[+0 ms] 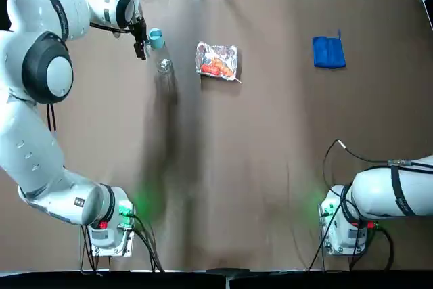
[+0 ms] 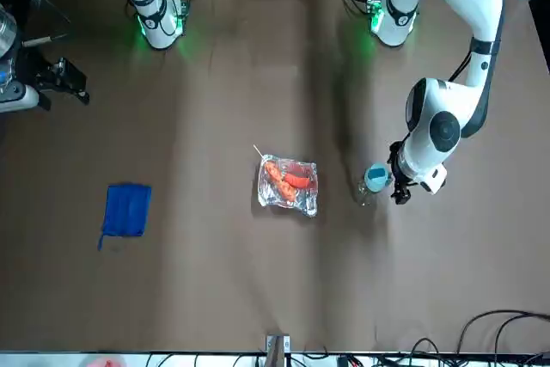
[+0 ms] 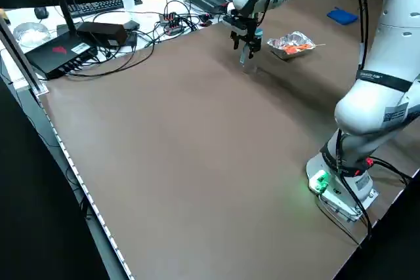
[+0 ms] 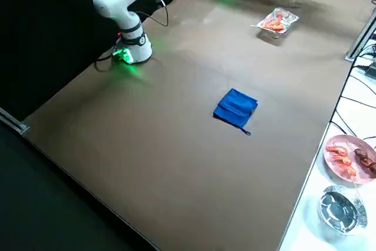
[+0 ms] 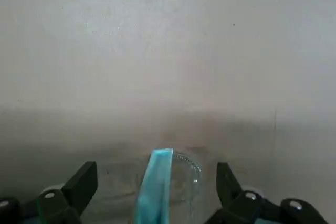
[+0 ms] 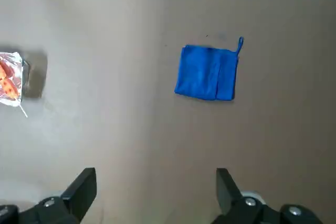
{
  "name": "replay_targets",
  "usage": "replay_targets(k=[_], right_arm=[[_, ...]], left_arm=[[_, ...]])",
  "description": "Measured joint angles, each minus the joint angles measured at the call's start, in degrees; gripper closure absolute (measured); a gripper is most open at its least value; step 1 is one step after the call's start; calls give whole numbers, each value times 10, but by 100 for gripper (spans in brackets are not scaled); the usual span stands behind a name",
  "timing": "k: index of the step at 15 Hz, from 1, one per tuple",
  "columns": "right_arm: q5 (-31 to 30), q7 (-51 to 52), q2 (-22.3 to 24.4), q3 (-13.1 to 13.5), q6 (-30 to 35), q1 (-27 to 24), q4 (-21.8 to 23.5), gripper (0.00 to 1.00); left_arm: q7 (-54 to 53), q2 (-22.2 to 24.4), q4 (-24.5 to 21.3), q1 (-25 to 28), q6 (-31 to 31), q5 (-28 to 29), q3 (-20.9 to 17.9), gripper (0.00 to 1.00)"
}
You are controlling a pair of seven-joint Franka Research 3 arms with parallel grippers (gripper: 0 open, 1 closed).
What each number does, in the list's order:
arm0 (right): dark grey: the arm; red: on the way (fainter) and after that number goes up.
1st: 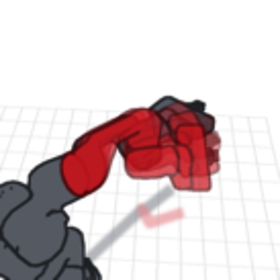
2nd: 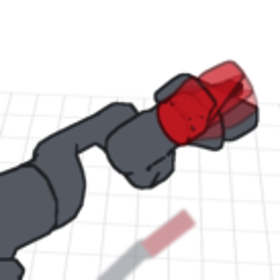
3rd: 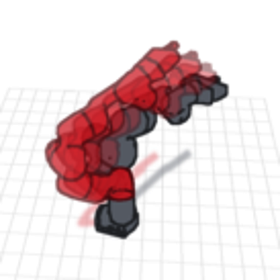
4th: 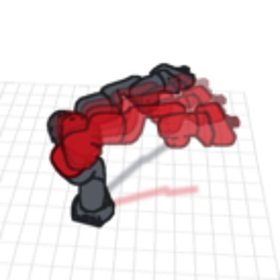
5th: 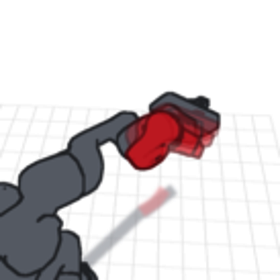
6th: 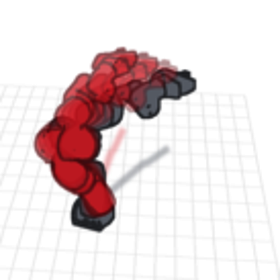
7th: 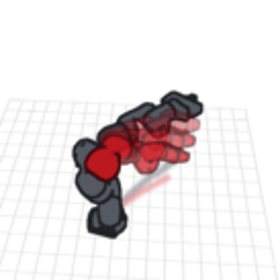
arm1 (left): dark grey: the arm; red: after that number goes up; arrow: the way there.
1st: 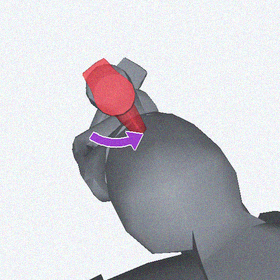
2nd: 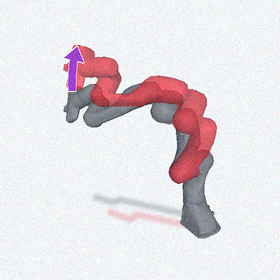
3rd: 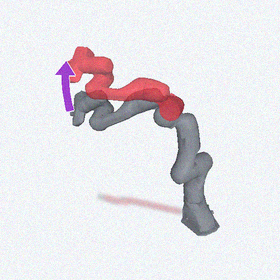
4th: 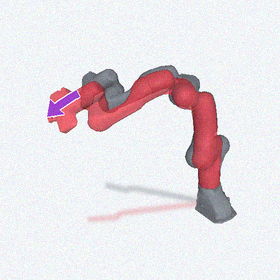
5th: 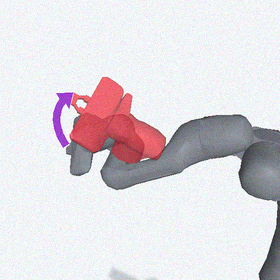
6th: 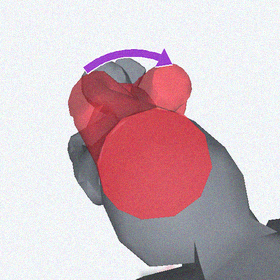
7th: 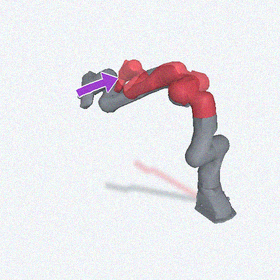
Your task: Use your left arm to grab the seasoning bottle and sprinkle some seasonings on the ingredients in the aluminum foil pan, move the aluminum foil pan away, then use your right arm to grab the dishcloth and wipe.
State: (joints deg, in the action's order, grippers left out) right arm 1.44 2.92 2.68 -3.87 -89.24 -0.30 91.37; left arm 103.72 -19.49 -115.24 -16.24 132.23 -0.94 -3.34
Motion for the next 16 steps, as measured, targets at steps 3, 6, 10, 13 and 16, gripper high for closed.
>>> replay_targets(k=[3,6,10,13,16], right_arm=[[0,0,0,0,0,0,0,0],[0,0,0,0,0,0,0,0],[-1,0,-6,1,0,-3,0,0],[-1,-1,-8,3,0,-8,0,0],[-1,-1,-13,4,0,-11,0,0]], left_arm=[[0,0,-1,0,2,0,-1,0],[0,0,-3,0,2,0,-1,3],[0,0,-4,0,2,0,-1,23],[0,0,-4,0,2,0,-1,31],[0,0,-4,0,2,0,-1,33]])
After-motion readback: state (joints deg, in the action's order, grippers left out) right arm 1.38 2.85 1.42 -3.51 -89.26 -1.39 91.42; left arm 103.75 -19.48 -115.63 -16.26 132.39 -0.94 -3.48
